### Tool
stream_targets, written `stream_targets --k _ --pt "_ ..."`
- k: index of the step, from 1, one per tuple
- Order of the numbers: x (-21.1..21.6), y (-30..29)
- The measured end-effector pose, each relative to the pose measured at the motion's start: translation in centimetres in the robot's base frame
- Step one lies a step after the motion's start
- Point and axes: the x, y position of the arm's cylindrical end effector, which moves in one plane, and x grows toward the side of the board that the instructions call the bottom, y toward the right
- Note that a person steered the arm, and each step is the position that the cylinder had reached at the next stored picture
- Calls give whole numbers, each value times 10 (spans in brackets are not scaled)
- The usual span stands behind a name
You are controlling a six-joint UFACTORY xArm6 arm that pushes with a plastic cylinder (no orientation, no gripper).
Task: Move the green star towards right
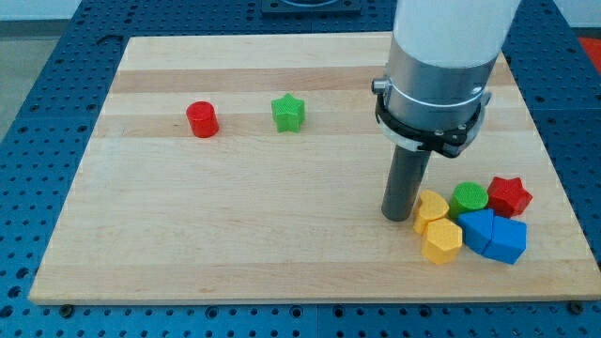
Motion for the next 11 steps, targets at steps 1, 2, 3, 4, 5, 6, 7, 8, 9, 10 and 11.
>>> stream_targets --k 1,2,3,4,5,6,7,8,9,10,11 --pt "0 1" --pt "0 1" --pt "0 1" --pt "-3 1" --pt "-17 2" --pt "-42 2" --pt "-69 -5" --pt "-76 -15" --pt "-77 -15" --pt "-115 -25" --pt "-171 -38"
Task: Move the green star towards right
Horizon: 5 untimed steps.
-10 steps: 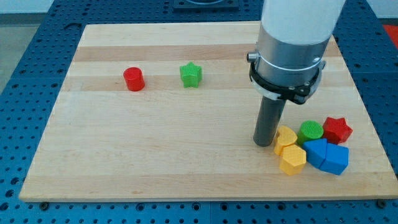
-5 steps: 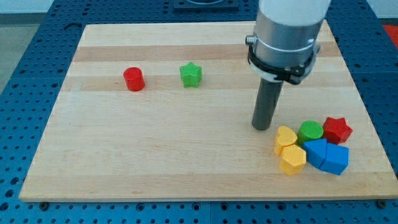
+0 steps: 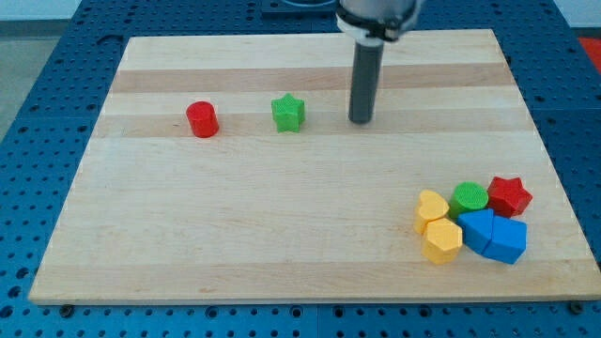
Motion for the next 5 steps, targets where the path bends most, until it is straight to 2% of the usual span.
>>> stream_targets --k 1,2,3,5 --pt "-48 -35" --pt "-60 -105" --pt "-41 -173" --pt "-21 -194"
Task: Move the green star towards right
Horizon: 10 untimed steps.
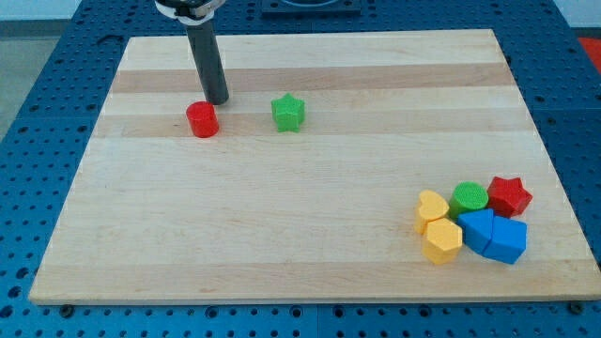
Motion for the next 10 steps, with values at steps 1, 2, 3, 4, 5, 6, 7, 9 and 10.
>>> stream_targets --k 1,2,3,4,5,6,7,9,10 --pt "15 18" --pt "36 63" --pt "54 124" --pt "55 154" --pt "35 125" --pt "6 121" --pt "5 161" --pt "29 243" --pt "21 232"
